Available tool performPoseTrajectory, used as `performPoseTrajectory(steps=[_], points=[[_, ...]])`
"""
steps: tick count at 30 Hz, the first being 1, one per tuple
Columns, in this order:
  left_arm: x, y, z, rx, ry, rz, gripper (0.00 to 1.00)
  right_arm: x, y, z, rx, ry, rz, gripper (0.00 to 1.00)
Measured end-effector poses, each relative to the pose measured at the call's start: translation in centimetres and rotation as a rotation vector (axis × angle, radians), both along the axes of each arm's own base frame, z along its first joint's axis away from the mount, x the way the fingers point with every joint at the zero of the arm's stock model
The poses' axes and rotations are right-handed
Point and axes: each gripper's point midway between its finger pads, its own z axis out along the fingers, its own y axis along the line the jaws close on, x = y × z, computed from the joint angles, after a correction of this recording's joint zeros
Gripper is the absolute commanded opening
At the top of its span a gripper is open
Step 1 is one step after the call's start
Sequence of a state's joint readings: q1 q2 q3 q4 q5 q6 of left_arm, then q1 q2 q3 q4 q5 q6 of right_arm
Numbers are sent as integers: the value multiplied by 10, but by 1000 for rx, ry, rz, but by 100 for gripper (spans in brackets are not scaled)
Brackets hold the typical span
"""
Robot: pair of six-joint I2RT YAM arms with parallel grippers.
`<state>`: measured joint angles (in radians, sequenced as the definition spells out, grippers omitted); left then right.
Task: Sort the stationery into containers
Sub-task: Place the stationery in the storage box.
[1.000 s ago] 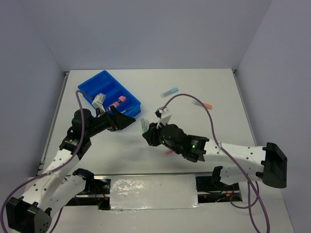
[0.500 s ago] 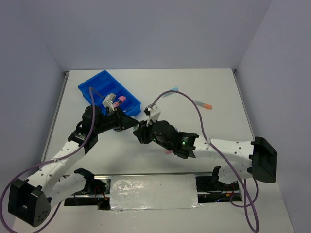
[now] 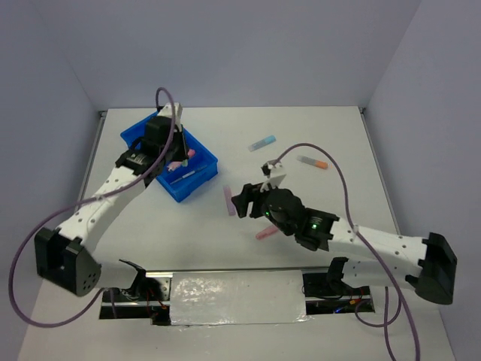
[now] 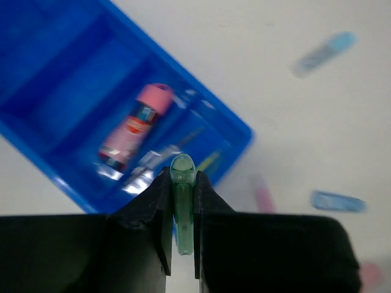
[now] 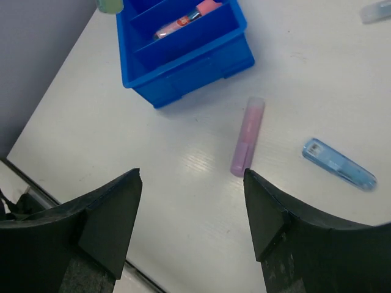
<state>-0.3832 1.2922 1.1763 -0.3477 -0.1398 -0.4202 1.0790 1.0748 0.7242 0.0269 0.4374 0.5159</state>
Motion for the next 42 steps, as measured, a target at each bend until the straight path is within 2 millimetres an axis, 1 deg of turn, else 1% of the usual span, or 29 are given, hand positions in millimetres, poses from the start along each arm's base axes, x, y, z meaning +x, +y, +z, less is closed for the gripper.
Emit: performPoseTrajectory(steps=[2,4,6,8,9,11,13,15,16,18,19,21,24,26,28,29,30,33,36,38,39,40,42], points=[[25,23,-15,160,11,66,0,-7,-20,4,19,-5,-21,75],[47,46,-37,311,53,111,0,-15,-34,9,43,-12,-27,75],[67,70,-61,436,102,134,0,-23,-47,8,56,-12,-26,74],[87,89,-75,532,119,119,0,-32,-60,4,60,-7,-17,74],[92,96,-84,553,134,122,0,-36,-66,0,54,-1,-11,74],[104,109,-93,604,130,109,0,-46,-78,-3,50,8,5,74],[115,116,-97,649,113,97,0,-55,-89,-3,57,12,19,75],[126,116,-100,686,93,79,2,-62,-98,2,78,7,29,75],[132,116,-102,701,84,71,7,-65,-102,6,95,-1,33,75],[143,115,-109,722,74,61,11,-69,-110,14,129,-19,33,75],[146,114,-115,732,78,54,15,-70,-114,16,136,-25,29,75],[153,114,-125,748,79,45,18,-71,-119,16,137,-29,22,75],[157,118,-142,764,97,38,23,-71,-122,12,115,-25,16,75],[159,122,-150,775,109,39,31,-70,-123,9,98,-23,10,75],[159,124,-152,782,111,43,46,-68,-123,5,77,-22,3,75],[160,125,-151,783,108,51,76,-67,-122,2,62,-17,1,76],[161,126,-149,787,101,57,99,-66,-121,-1,44,-11,-4,76],[173,130,-130,773,37,109,99,-62,-118,-14,-15,11,-9,76],[174,130,-120,762,18,115,99,-59,-114,-22,-54,25,-13,79],[172,129,-113,750,7,116,99,-57,-113,-26,-73,33,-18,84],[170,128,-106,741,0,120,99,-56,-111,-28,-77,38,-23,93],[168,128,-99,726,-9,129,99,-54,-110,-30,-79,47,-31,99],[161,128,-73,686,-39,161,99,-49,-107,-38,-92,72,-68,100]])
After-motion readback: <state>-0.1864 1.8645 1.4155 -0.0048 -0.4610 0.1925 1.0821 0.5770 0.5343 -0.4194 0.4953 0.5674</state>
